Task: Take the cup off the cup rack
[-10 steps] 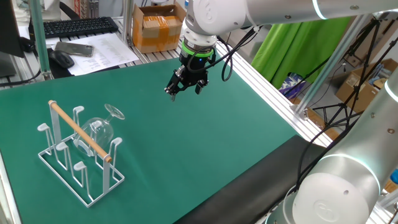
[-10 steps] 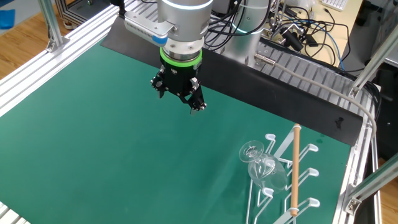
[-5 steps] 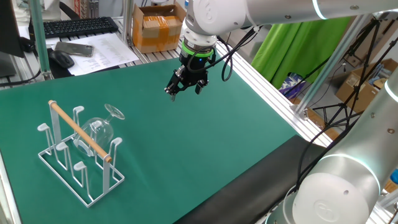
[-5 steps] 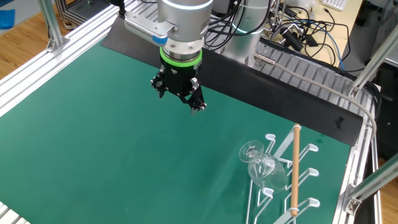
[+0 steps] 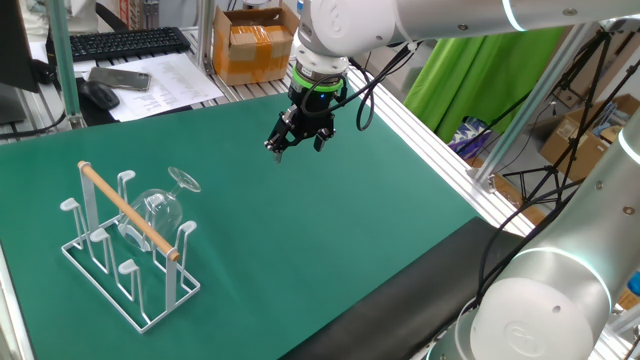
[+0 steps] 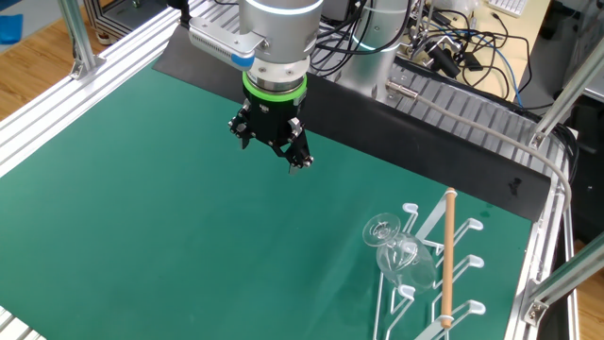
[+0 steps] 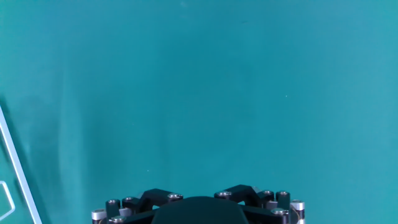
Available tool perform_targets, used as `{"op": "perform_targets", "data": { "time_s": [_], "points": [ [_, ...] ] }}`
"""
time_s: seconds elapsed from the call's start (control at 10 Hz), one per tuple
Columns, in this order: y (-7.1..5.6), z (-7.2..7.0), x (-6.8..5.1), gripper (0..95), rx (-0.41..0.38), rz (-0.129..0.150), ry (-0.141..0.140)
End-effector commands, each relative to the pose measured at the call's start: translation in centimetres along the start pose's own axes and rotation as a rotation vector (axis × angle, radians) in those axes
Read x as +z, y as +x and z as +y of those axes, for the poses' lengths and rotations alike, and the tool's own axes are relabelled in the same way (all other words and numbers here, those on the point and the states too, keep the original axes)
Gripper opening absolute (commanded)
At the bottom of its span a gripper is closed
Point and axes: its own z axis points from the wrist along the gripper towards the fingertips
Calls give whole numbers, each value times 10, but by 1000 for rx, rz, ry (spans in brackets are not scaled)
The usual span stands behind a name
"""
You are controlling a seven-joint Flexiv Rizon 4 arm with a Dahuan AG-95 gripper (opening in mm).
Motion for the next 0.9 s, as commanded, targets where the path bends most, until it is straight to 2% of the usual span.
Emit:
{"op": "perform_targets", "data": {
  "time_s": [0.1,0.2,0.9],
  "points": [
    [0,0,0,950,0,0,0],
    [0,1,1,0,400,10,-64],
    [1,3,2,0,399,8,-65]
  ]
}}
